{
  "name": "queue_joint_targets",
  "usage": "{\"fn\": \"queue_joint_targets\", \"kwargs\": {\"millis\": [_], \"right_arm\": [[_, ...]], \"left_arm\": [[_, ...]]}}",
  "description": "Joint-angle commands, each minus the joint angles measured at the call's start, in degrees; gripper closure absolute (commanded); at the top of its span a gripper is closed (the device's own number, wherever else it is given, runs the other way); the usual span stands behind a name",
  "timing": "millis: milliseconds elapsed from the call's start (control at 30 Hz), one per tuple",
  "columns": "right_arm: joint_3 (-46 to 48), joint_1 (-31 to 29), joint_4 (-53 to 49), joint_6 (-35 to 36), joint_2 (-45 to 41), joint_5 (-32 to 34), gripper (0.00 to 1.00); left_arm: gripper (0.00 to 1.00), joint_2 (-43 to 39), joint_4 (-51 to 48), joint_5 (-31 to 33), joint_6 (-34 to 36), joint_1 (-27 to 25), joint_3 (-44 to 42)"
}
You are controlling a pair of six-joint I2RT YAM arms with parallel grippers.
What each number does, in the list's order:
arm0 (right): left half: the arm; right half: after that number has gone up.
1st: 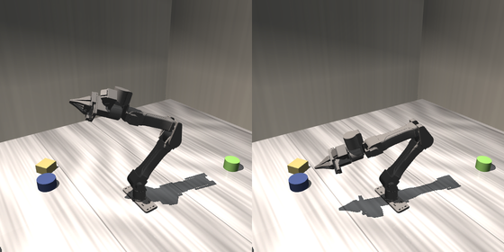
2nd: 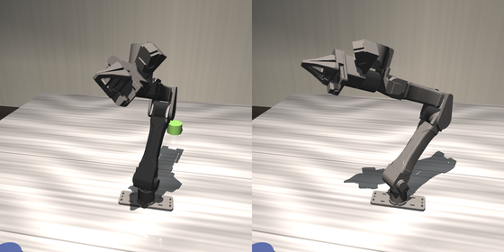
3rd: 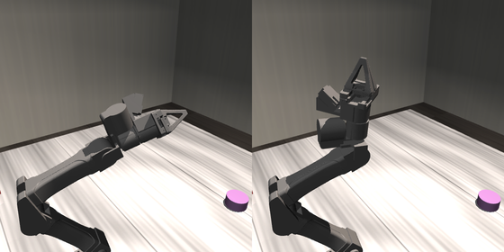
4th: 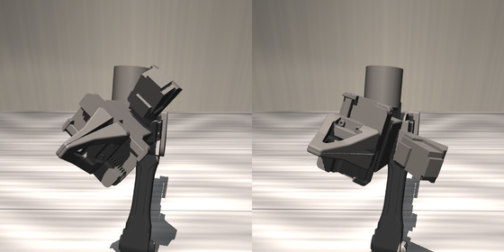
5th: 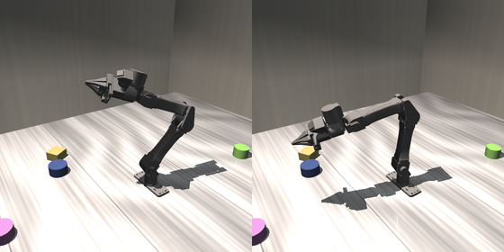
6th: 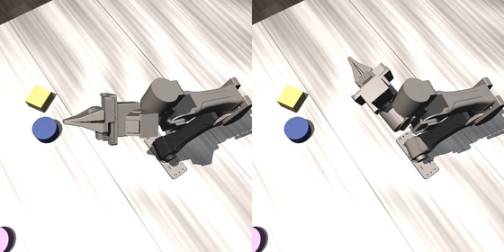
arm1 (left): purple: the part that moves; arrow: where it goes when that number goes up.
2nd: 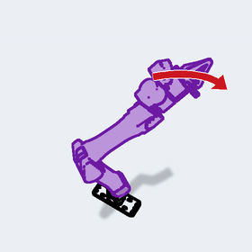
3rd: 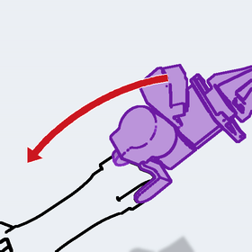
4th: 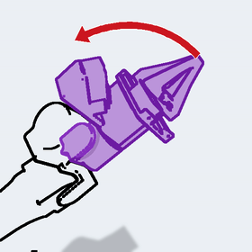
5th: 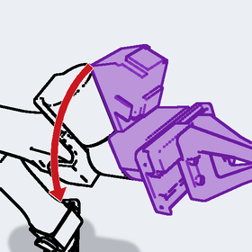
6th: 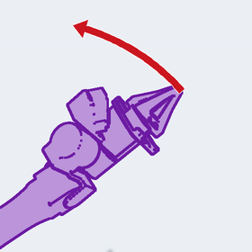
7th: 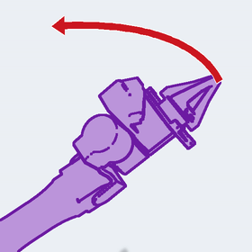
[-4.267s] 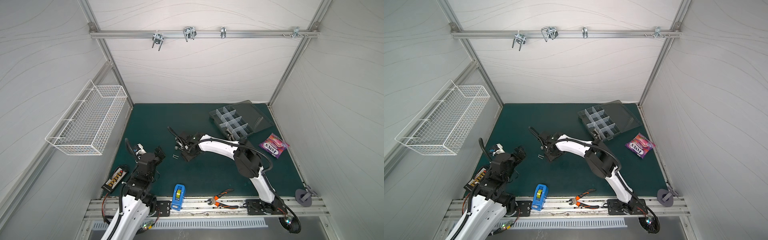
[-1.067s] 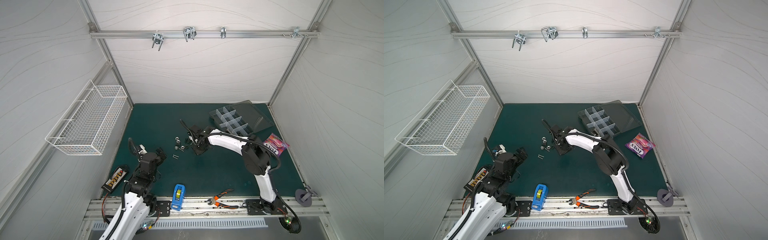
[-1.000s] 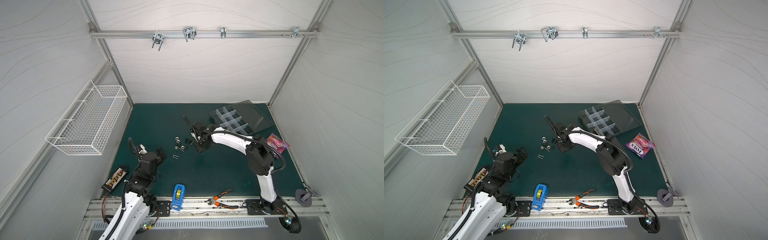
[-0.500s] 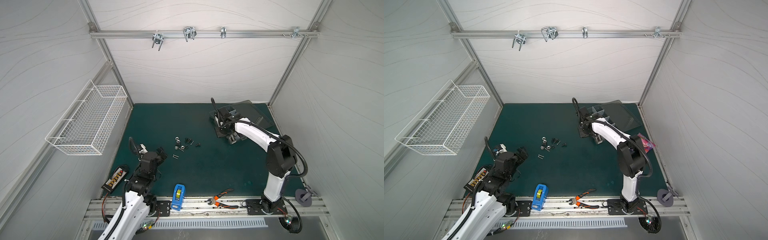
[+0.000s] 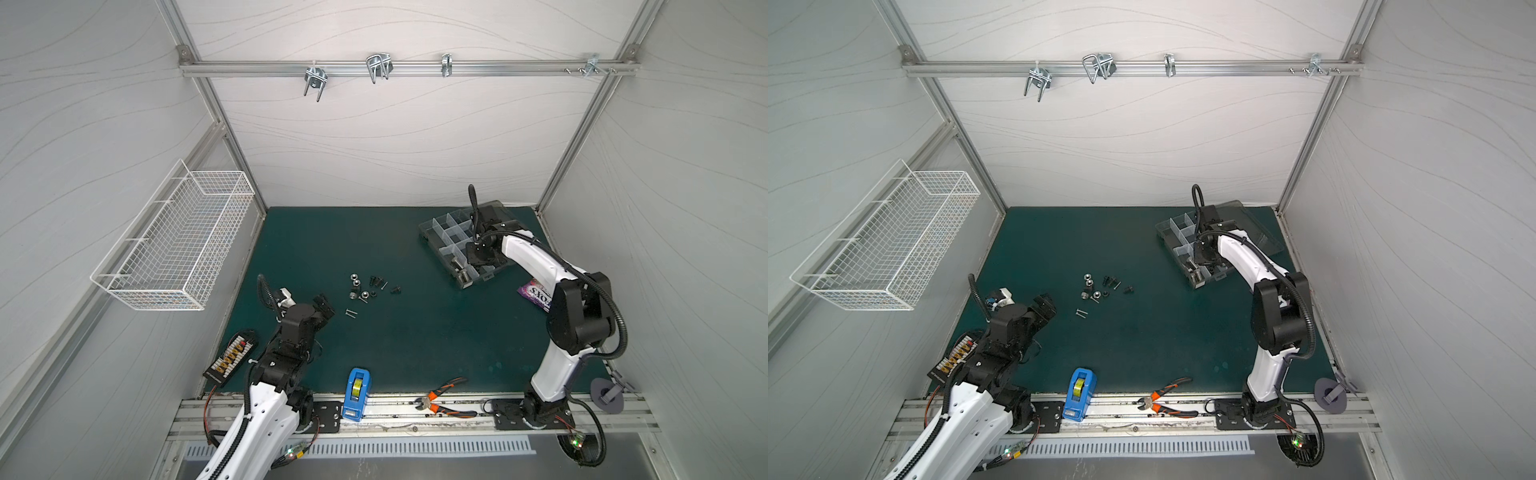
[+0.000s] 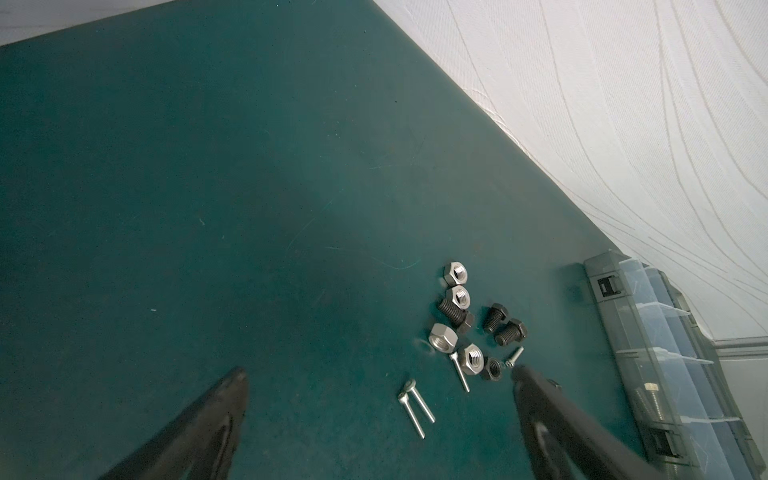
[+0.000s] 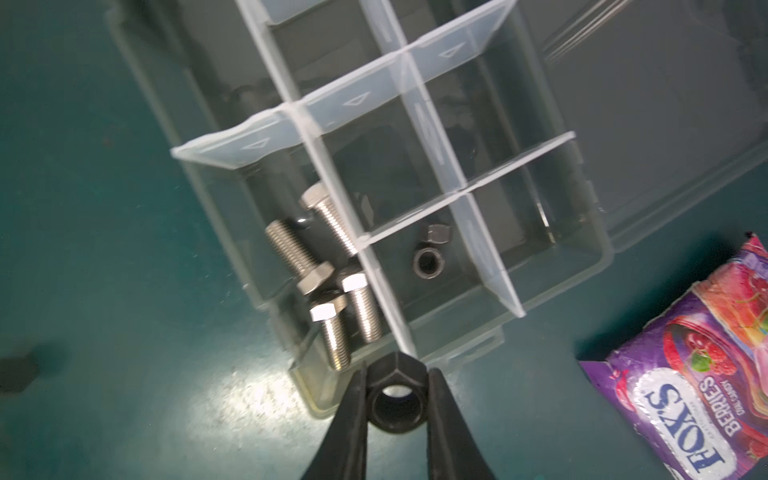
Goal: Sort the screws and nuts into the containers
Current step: 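Carry the black nut with the right gripper over the nut compartment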
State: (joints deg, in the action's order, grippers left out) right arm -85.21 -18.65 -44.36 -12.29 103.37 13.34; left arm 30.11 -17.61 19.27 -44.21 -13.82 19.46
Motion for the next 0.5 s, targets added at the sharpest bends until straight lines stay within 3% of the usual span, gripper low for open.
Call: {"fn": "queue_joint_targets", "kwargs": {"millis": [0, 467], "right_arm": [[-0.6, 1.5, 0.4, 0.8, 2.4, 0.7, 0.97], [-1.9, 4.3, 1.0, 1.6, 8.3, 0.5, 0.95]], "left_arm": [[0.0, -0.3, 1.3, 0.0, -0.5, -0.1, 1.1], [0.0, 0.2, 1.7, -0.1, -0.5, -0.1, 1.5]]}}
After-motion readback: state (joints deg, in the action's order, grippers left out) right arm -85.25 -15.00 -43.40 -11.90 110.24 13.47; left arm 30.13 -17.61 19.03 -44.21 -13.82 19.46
